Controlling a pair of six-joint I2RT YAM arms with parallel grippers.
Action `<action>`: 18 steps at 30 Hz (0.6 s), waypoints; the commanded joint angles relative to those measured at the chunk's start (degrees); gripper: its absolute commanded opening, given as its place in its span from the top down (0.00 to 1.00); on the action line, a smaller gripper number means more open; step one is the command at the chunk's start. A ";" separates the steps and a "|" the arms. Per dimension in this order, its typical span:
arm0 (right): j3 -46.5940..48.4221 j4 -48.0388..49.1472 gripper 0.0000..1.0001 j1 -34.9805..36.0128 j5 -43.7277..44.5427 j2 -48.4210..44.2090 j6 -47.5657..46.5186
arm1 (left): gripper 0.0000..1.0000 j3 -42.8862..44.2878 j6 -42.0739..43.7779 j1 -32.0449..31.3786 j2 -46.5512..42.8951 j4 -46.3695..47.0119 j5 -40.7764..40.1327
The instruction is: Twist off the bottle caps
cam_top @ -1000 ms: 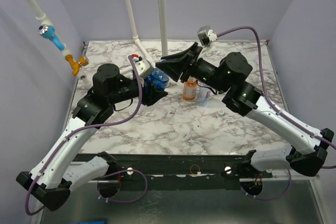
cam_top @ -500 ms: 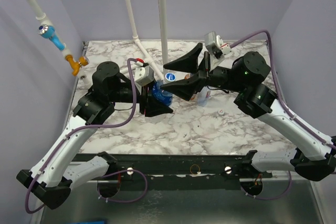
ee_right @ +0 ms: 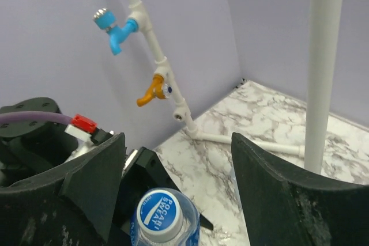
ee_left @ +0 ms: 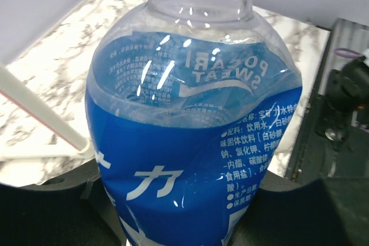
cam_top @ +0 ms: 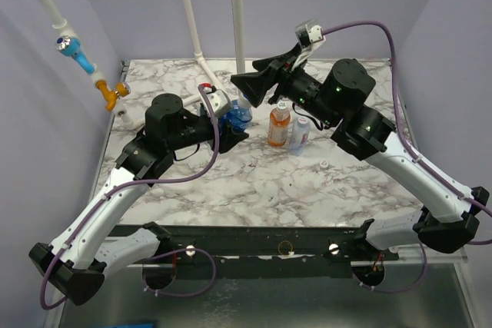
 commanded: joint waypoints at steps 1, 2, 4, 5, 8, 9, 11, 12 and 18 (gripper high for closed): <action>1.26 -5.75 0.24 0.14 3.25 1.32 1.96 | 1.00 -0.09 0.88 0.19 0.21 3.68 -8.91; 0.92 -5.82 0.25 0.14 3.36 1.21 2.22 | 1.00 -0.09 0.52 0.16 0.34 3.95 -9.44; 0.29 -6.11 0.28 0.14 4.18 1.31 2.98 | 1.00 -0.01 -0.27 0.16 0.66 4.56 -10.06; -0.16 -6.07 0.30 0.14 4.49 1.29 3.24 | 1.00 0.07 -0.55 0.15 0.78 4.84 -10.14; -1.85 -4.60 0.35 0.14 4.09 0.81 4.41 | 1.00 0.00 -1.45 0.14 0.79 5.68 -10.51; -2.29 -4.12 0.36 0.14 3.63 0.61 4.76 | 1.00 -0.11 -1.71 0.14 0.79 5.76 -10.65; -2.96 -3.35 0.36 0.14 2.81 0.65 5.58 | 1.00 -0.25 -1.98 0.15 0.79 5.73 -11.02; -3.17 -3.02 0.36 0.14 2.34 0.78 5.90 | 1.00 -0.33 -2.06 0.15 0.79 5.77 -11.16; -4.84 0.56 0.44 0.14 1.59 1.03 7.18 | 1.00 -0.45 -2.77 0.14 0.69 5.77 -10.60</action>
